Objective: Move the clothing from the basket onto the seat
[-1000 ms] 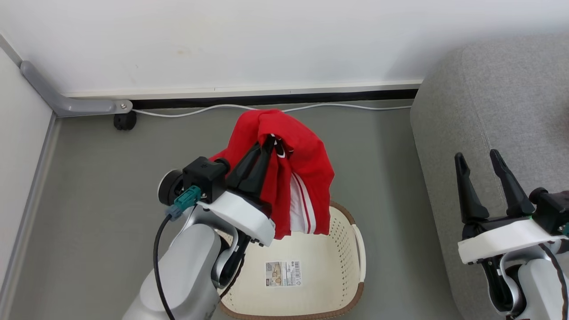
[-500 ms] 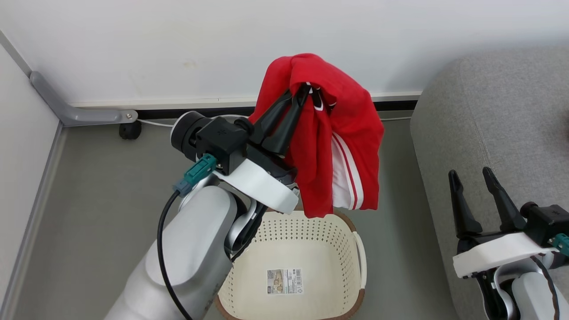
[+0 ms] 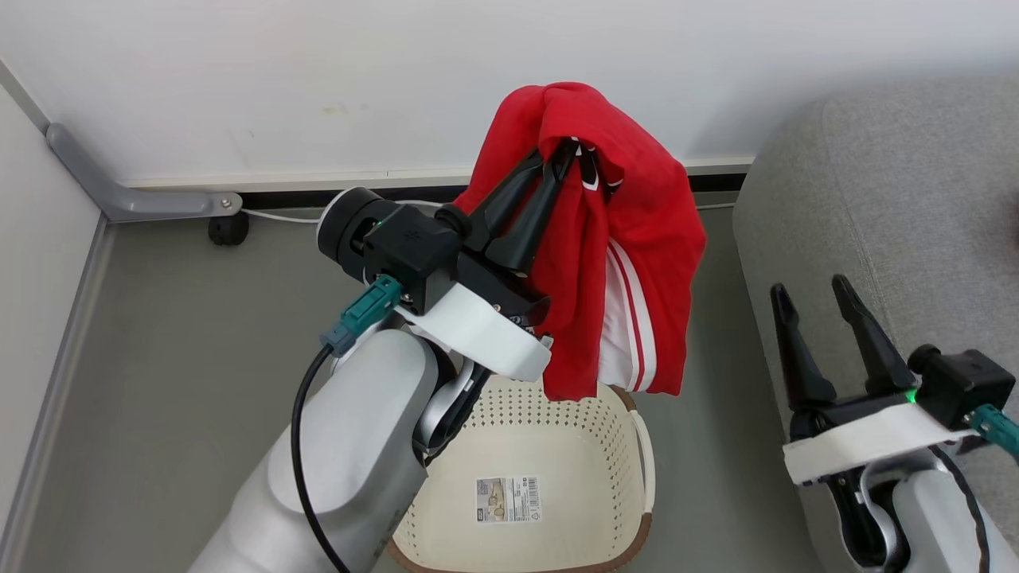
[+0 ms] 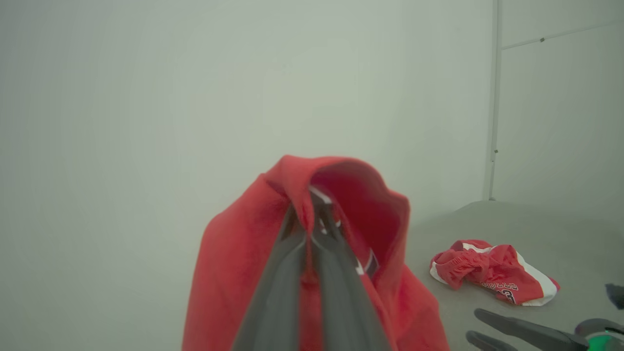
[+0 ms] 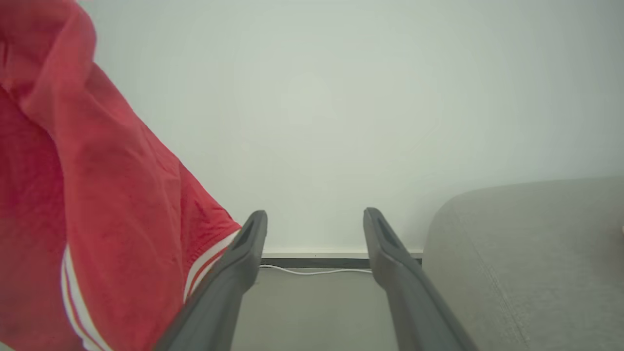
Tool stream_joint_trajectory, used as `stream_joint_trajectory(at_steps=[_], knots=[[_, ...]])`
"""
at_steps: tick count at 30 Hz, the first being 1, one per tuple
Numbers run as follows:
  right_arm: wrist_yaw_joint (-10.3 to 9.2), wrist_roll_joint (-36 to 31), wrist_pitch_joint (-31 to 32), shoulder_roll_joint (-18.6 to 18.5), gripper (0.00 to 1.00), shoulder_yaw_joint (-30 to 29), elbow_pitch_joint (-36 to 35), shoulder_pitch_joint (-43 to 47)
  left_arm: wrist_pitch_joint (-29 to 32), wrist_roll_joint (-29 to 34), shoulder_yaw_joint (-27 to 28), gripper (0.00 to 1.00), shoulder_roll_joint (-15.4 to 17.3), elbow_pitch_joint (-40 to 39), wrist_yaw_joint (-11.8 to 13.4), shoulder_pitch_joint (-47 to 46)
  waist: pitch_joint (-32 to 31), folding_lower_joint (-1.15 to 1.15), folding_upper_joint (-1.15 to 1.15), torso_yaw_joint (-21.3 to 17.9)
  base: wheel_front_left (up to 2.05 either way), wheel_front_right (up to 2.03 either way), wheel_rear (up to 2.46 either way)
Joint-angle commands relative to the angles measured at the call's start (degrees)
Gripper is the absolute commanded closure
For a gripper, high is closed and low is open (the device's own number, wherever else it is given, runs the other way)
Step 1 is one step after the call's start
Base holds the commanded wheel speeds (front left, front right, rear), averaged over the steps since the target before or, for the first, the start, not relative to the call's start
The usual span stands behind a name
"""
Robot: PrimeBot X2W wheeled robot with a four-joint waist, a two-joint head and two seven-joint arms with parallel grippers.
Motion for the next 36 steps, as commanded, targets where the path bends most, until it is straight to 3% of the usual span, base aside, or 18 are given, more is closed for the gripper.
stream_joint_trajectory(at_steps=[1,12,20,30,32,33,36], knots=[[0.16,1.3,-0.3,-0.2,0.0,2.7,-3.8,-2.7,-0.1,-0.5,1.7,1.0,0.6,-1.7,0.6,-2.6,0.3,0.0,0.0,0.0,0.0,0.0,0.0],[0.16,5.5,-0.3,-3.6,0.0,14.3,-13.1,-6.6,-0.3,-1.2,0.9,1.0,0.6,-1.8,1.1,-3.0,1.0,0.0,0.0,0.4,0.0,0.0,0.0],[0.16,3.7,-0.3,-5.3,0.0,21.7,-5.5,-11.0,-0.4,-2.5,-1.8,1.0,0.6,-2.6,1.5,-3.6,1.2,0.0,0.0,1.7,0.0,0.0,0.0],[0.16,2.3,-0.3,-3.3,0.0,27.4,4.6,-18.9,-0.4,-4.7,-5.5,1.0,0.6,-4.0,2.1,-4.0,1.7,0.0,0.0,4.2,0.0,0.0,0.0],[0.16,2.6,-0.3,-2.7,0.62,27.6,5.7,-19.8,-0.4,-4.9,-5.9,1.0,0.6,-3.9,2.3,-3.9,1.8,0.0,0.0,4.4,0.0,0.0,0.0],[0.16,2.7,-0.3,-2.5,1.0,27.6,6.0,-20.1,-0.4,-5.0,-6.0,1.0,0.6,-3.9,2.4,-3.9,1.9,0.0,0.0,4.5,0.0,0.0,0.0],[0.16,3.5,-0.3,-2.1,1.0,27.1,6.0,-20.5,-0.4,-5.3,-6.3,1.0,0.6,-3.6,2.7,-3.8,2.1,0.0,0.0,4.4,0.0,0.0,0.0]])
